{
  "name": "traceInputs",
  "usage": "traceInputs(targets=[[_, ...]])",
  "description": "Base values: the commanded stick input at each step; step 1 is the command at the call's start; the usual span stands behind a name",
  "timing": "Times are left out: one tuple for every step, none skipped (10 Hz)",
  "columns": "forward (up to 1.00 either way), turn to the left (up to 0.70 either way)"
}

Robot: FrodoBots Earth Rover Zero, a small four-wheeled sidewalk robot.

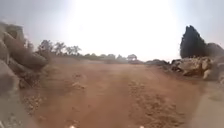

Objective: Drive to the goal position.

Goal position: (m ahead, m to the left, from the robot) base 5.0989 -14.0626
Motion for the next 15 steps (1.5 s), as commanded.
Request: traceInputs(targets=[[0.7,0.0],[0.7,0.0],[0.7,0.0],[0.7,0.0],[0.7,0.0],[0.7,0.0],[0.7,0.0],[0.7,0.0],[0.7,0.0],[0.7,0.0],[0.7,0.0],[0.7,0.0],[0.7,0.0],[0.7,0.0],[0.7,0.0]])
